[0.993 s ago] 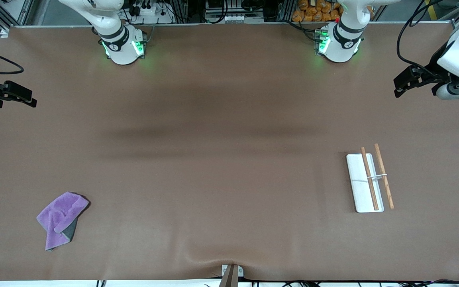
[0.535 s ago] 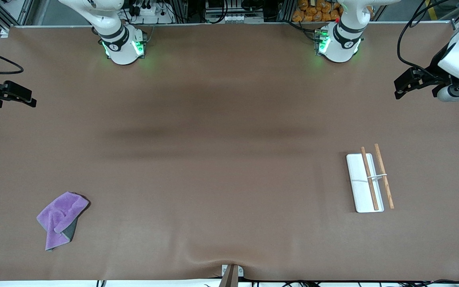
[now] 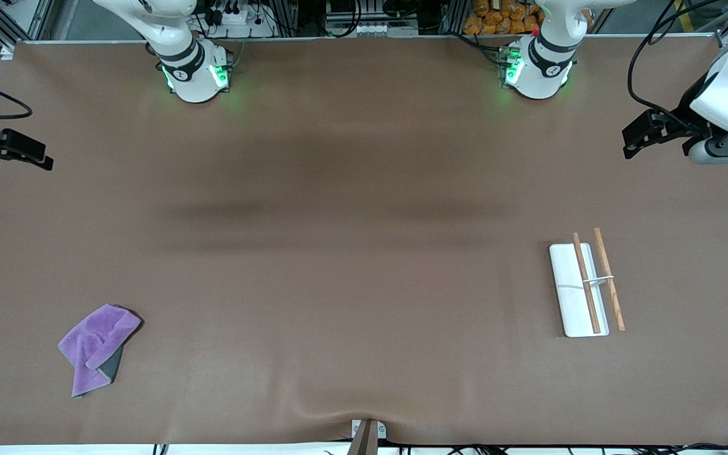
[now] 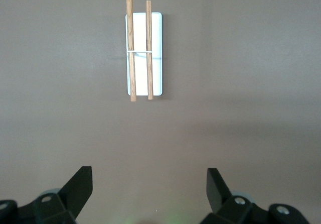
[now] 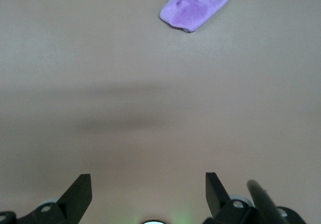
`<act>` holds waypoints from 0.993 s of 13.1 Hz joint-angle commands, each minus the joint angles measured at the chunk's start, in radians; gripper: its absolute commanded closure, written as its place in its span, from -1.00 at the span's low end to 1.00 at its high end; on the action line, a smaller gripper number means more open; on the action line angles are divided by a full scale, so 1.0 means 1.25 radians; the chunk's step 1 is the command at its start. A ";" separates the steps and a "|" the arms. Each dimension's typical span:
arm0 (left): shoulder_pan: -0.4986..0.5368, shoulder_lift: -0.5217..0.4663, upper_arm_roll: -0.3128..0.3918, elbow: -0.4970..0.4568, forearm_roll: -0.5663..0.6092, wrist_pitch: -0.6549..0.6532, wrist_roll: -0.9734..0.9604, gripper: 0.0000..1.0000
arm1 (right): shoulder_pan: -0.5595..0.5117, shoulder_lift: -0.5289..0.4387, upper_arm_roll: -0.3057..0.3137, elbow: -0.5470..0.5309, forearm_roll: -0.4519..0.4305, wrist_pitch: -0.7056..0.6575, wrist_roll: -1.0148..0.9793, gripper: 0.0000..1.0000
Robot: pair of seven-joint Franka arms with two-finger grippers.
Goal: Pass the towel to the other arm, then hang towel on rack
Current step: 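Reach the right gripper down toward the purple towel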
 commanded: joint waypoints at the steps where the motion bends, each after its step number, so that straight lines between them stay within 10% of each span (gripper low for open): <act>1: -0.001 0.008 -0.001 0.019 -0.005 -0.020 0.013 -1.00 | -0.017 0.036 -0.007 0.015 -0.013 0.010 -0.013 -1.00; 13: -0.001 0.009 -0.001 0.016 -0.005 -0.020 0.013 -1.00 | 0.001 0.329 -0.009 0.067 -0.135 0.410 -0.129 -1.00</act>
